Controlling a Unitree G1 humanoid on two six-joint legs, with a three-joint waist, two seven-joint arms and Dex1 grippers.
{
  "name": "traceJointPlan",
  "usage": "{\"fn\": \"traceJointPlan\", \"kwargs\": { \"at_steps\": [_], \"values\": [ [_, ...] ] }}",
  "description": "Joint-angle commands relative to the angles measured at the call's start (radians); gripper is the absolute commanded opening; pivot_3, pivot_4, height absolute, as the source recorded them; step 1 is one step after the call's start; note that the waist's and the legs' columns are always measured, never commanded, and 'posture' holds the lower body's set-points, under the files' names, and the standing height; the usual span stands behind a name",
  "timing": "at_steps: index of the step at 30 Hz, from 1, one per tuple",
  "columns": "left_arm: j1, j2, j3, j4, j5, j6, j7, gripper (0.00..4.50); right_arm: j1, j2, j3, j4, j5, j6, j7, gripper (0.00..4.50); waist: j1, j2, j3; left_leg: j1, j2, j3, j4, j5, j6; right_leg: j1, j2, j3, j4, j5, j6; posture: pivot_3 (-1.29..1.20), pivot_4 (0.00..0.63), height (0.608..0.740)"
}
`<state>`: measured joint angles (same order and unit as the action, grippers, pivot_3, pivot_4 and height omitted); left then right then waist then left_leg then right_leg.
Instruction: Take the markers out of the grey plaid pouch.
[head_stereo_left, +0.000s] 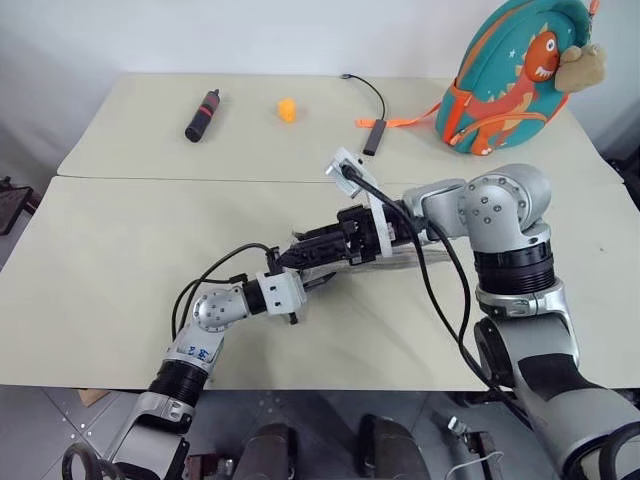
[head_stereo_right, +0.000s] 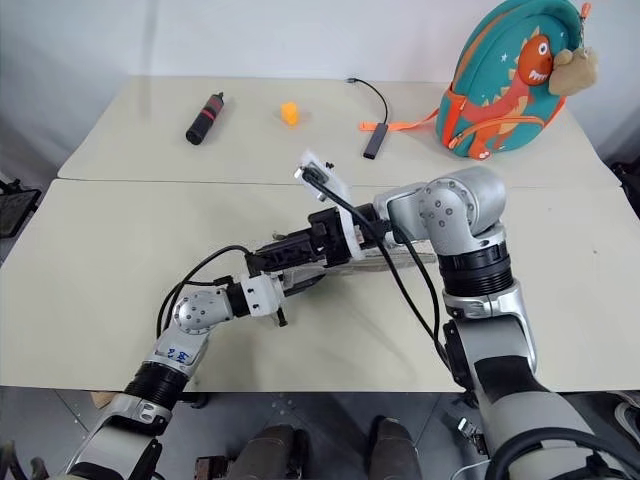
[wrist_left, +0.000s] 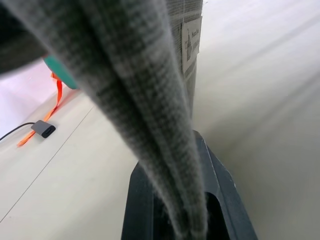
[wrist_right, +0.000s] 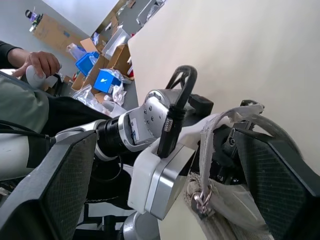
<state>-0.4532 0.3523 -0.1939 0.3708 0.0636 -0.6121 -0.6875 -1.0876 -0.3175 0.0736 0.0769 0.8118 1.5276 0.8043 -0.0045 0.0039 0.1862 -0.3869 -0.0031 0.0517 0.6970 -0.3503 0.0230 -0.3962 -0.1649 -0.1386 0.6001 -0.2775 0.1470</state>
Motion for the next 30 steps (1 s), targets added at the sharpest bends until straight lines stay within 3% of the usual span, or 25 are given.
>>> {"fn": "traceJointPlan", "kwargs": {
  "at_steps": [1,14,19,23,30],
  "values": [
    [0.009,0.004,0.003,-0.022,-0.016,0.0,0.005,0.0,-0.002,0.02,-0.018,-0.02,0.009,-0.018,-0.014,4.09,-0.001,0.0,0.0,0.0,0.0,0.0,0.0,0.0,0.0,0.0,0.0,0.0,0.0,0.0,0.0,0.0,0.15,0.74],
    [0.022,0.009,0.011,-0.044,-0.044,0.021,-0.001,0.0,0.025,0.037,-0.113,0.012,0.06,-0.114,0.021,0.02,-0.001,0.0,0.0,0.0,0.0,0.0,0.0,0.0,0.0,0.0,0.0,0.0,0.0,0.0,0.0,0.0,0.15,0.74],
    [0.024,0.007,0.047,-0.062,-0.148,0.1,-0.035,0.0,0.023,0.052,-0.262,0.058,0.155,-0.161,0.053,0.02,-0.001,0.0,0.0,0.0,0.0,0.0,0.0,0.0,0.0,0.0,0.0,0.0,0.0,0.0,0.0,0.0,0.15,0.74],
    [0.072,0.008,0.063,-0.197,-0.403,0.346,-0.184,0.0,0.028,0.034,-0.334,0.063,0.208,-0.148,0.036,0.02,-0.002,0.0,0.0,0.0,0.001,0.0,0.0,0.0,0.0,0.0,0.0,0.0,0.001,0.0,0.0,0.0,0.15,0.74],
    [0.15,0.084,0.079,-0.364,-0.583,0.694,-0.292,0.0,0.062,-0.047,-0.443,0.078,0.245,-0.157,-0.036,0.02,-0.002,0.0,0.0,0.0,0.0,0.0,0.0,0.0,0.0,0.0,0.0,0.001,0.001,0.0,0.0,0.0,0.15,0.74]
  ]
}}
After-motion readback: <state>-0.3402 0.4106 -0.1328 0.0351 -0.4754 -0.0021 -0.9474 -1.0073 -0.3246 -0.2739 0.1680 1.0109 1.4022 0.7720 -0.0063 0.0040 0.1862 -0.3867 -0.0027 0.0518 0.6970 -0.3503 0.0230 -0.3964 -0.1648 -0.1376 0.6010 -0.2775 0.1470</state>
